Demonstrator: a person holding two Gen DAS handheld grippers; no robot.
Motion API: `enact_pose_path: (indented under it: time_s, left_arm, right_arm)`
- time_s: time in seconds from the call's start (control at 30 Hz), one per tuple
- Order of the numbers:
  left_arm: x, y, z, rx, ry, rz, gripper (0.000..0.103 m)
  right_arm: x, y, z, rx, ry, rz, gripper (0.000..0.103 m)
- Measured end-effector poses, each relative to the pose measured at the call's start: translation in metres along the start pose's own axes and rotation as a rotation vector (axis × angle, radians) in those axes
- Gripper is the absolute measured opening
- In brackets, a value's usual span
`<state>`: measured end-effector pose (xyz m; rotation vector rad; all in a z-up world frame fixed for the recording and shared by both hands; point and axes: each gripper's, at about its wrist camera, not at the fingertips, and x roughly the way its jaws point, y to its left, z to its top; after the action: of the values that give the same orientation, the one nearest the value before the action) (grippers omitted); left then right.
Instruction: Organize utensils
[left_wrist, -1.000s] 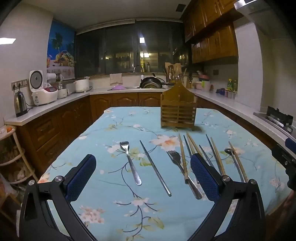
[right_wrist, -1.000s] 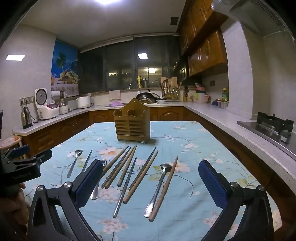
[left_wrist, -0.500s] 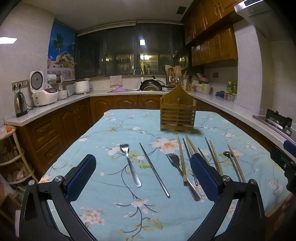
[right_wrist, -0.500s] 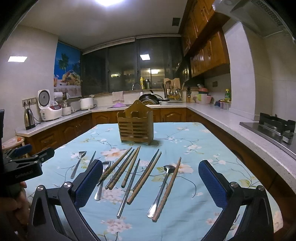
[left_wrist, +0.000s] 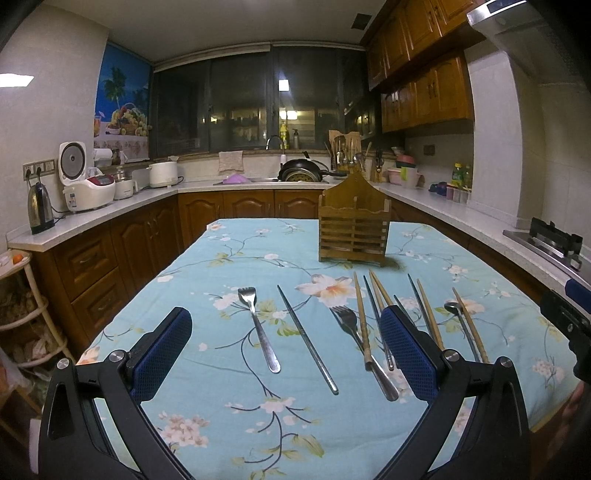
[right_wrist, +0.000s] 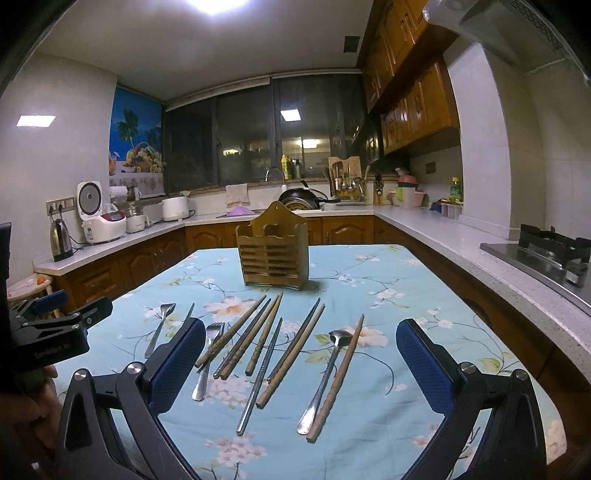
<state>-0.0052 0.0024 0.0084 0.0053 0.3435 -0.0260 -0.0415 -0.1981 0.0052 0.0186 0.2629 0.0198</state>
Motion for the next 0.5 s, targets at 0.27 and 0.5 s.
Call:
enact_pose_path:
  time_s: [0.27,0.5]
  left_arm:
    - [0.0001,-0.0009,-0.0002,-0.001,0.0,-0.003,0.103]
    - [0.0001,-0.0014,0.0001,-0.003,0.001,-0.004,0.103]
  right_arm:
    - [-0.0009,0.001,0.0008,0.0,-0.002,0.001,0.103]
    - [0.0,0.0031,0.0015,0.001,-0.002,0.005,0.103]
